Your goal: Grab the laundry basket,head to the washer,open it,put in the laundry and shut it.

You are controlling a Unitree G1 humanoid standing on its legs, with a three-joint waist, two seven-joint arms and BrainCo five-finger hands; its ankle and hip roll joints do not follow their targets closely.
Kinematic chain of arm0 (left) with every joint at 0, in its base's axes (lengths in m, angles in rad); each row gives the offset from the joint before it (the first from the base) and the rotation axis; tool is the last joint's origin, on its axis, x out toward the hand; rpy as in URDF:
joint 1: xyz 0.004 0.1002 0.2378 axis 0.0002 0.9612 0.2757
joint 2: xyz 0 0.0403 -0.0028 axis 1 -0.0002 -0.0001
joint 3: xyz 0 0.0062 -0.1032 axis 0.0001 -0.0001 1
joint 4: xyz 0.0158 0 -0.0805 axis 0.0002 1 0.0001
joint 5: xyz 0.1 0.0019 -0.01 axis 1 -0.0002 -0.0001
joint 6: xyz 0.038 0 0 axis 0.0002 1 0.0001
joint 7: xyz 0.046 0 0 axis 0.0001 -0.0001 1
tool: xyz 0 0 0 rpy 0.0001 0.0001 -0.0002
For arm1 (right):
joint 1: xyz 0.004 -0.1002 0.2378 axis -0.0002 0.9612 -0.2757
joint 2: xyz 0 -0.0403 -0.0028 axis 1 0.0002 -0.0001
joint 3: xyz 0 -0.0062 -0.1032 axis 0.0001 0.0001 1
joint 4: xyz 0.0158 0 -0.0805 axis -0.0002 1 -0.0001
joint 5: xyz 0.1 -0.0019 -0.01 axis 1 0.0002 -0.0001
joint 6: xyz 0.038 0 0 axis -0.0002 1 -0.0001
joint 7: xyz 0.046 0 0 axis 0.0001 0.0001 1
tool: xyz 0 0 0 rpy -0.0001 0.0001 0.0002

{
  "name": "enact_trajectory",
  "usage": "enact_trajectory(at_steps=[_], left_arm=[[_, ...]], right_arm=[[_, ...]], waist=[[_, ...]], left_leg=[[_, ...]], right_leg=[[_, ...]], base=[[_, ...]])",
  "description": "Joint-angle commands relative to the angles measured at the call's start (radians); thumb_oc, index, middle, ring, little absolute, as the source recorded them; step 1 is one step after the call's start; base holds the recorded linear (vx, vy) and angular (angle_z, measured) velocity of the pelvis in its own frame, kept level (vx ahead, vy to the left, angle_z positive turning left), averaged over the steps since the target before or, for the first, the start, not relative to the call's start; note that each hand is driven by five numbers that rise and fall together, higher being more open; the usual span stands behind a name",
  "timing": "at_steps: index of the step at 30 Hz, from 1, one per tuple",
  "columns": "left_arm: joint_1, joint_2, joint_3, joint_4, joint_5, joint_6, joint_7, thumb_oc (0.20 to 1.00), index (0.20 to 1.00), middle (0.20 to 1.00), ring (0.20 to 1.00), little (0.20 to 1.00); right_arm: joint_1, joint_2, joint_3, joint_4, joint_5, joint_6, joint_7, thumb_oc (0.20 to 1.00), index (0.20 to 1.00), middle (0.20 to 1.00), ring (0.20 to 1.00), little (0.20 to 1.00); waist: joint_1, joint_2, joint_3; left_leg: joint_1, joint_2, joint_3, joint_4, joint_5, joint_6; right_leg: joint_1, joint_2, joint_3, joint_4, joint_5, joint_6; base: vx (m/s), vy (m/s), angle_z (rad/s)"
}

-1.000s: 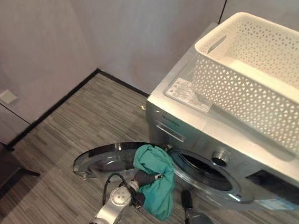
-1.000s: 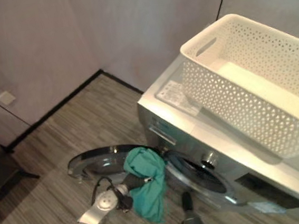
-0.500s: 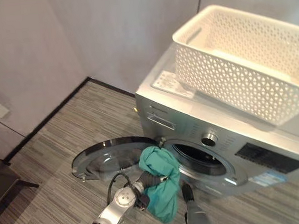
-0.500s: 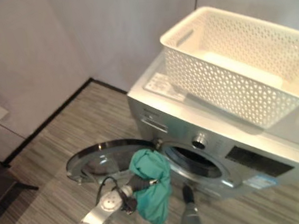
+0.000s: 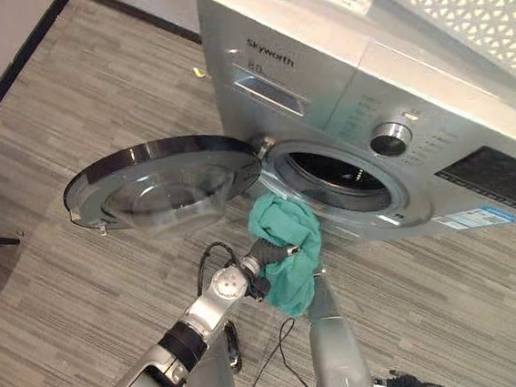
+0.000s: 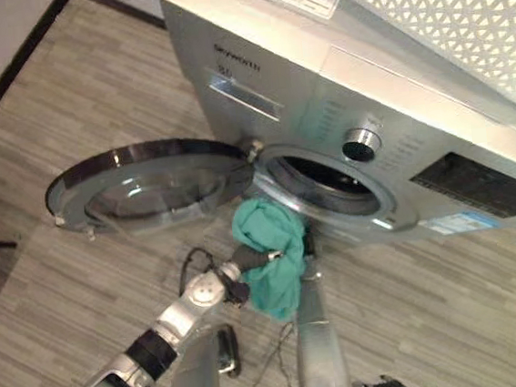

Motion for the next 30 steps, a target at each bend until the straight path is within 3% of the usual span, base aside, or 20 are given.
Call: enact_trajectory(at_steps=[1,10,12,18,23,30], left_arm=[[-0.021,-0.079,0.027,-0.069,-0.017,-0.099,0.038,0.2,0.2,0.2,0.2,0.2],[-0.254,-0.18,0.038,0.067,-0.032,-0.137,0.18,0.2,0.2,0.2,0.2,0.2],[-0.284,-0.2,0.044,0.086,-0.039,-0.143,0.2,0.2,0.2,0.2,0.2,0.2],[-0.401,-0.302,0.077,0.206,-0.098,-0.17,0.286,0.2,0.2,0.2,0.2,0.2],[-0.552,-0.387,0.184,0.268,-0.233,-0.221,0.377,0.2,0.2,0.2,0.2,0.2],[-0.644,-0.412,0.241,0.243,-0.215,-0.255,0.442,0.2,0.2,0.2,0.2,0.2]], right_arm=[[0.079,-0.051,0.056,-0.007,0.028,-0.008,-0.039,1.0,1.0,1.0,1.0,1.0],[0.027,-0.086,0.19,-0.134,-0.083,-0.006,-0.087,1.0,1.0,1.0,1.0,1.0],[0.028,-0.086,0.198,-0.143,-0.084,-0.012,-0.092,1.0,1.0,1.0,1.0,1.0],[0.042,-0.083,0.208,-0.189,-0.077,-0.034,-0.121,1.0,1.0,1.0,1.0,1.0],[0.032,-0.116,0.195,-0.267,-0.081,-0.055,-0.169,1.0,1.0,1.0,1.0,1.0],[0.041,-0.146,0.189,-0.353,-0.089,-0.074,-0.193,1.0,1.0,1.0,1.0,1.0]], waist=[[-0.01,0.016,-0.076],[-0.039,0.025,-0.065],[-0.037,0.045,-0.064],[-0.09,0.043,-0.059],[-0.156,0.029,-0.039],[-0.212,0.008,-0.026]], left_leg=[[0.005,0.03,-0.068,-0.065,-0.074,0.03],[-0.118,0.024,-0.063,-0.055,-0.065,0.022],[-0.109,0.045,-0.066,-0.064,-0.089,0.025],[-0.132,0.065,-0.043,-0.085,-0.089,0.02],[-0.119,0.096,0.009,-0.122,-0.101,0.017],[-0.063,0.135,0.067,-0.191,-0.107,0.012]], right_leg=[[-0.087,-0.042,0.014,0.006,0.055,-0.014],[-0.258,-0.008,0.051,0.071,0.046,-0.03],[-0.277,0.019,0.049,0.103,0.013,-0.026],[-0.346,0.064,0.07,0.113,0.012,-0.024],[-0.4,0.112,0.091,0.114,0.014,-0.008],[-0.428,0.171,0.1,0.115,0.018,0.007]], base=[[-0.05,-0.069,0.14],[-0.03,-0.054,-0.01],[0.08,-0.012,-0.03],[0.0,-0.041,-0.3],[0.03,-0.006,-0.38],[0.06,-0.014,-0.3]])
